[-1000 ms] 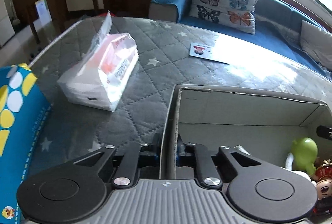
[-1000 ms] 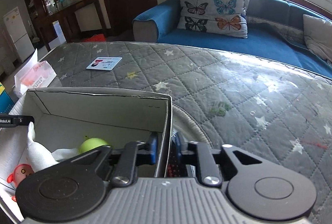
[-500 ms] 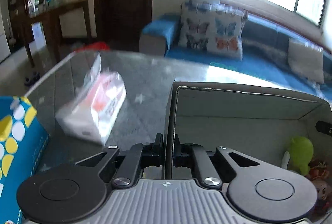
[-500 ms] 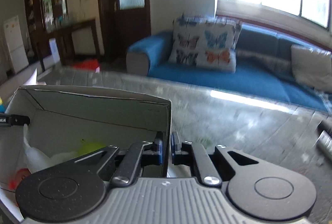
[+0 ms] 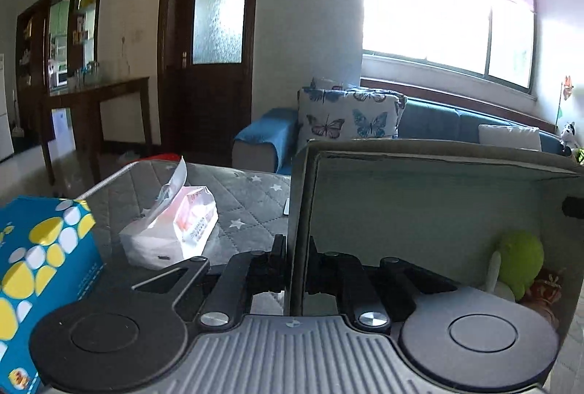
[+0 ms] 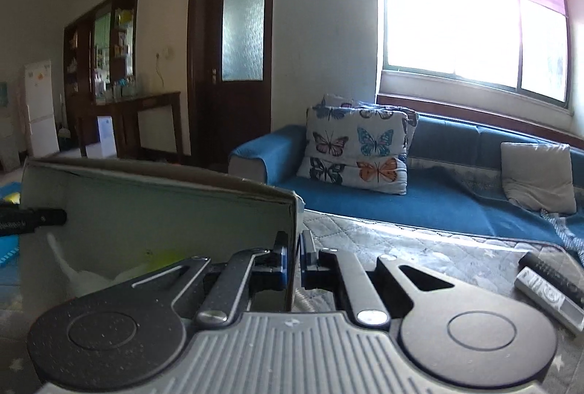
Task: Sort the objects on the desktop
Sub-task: 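Close the right gripper on the box wall while the left gripper grips the opposite wall, then lift and tilt the shoebox with both grippers, pouring toys onto the table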
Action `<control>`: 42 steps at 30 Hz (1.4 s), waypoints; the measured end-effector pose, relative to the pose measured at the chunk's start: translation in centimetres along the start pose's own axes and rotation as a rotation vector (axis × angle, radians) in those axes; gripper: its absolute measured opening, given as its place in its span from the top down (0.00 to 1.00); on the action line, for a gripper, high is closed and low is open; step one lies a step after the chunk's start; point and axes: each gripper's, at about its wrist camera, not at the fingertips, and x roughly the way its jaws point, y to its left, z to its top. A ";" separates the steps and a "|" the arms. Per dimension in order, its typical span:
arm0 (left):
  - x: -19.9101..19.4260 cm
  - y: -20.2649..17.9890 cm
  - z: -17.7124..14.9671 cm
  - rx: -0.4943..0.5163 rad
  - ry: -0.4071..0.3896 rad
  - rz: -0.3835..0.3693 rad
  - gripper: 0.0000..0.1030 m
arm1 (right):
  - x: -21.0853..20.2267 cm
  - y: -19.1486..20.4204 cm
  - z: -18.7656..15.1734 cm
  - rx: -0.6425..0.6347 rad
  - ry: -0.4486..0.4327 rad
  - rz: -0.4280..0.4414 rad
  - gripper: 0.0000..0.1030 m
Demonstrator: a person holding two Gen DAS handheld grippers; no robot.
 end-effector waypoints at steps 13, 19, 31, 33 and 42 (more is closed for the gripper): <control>-3.2 -0.6 -3.1 0.045 -0.056 0.012 0.84 | -4.4 0.6 -2.7 0.017 -0.003 0.006 0.92; -2.3 -0.6 -4.3 0.046 -0.013 0.014 0.81 | -3.4 0.5 -4.6 0.037 0.066 0.004 0.89; -3.2 -0.8 -7.8 0.039 0.043 0.030 0.76 | -5.4 0.9 -6.9 0.038 0.121 -0.029 0.68; -3.8 -0.9 -8.3 0.037 0.044 0.031 0.75 | -6.0 1.0 -7.1 0.037 0.125 -0.031 0.68; -6.4 -0.8 -8.7 0.008 0.035 -0.013 0.75 | -8.8 4.0 -6.8 -0.039 0.078 0.115 0.68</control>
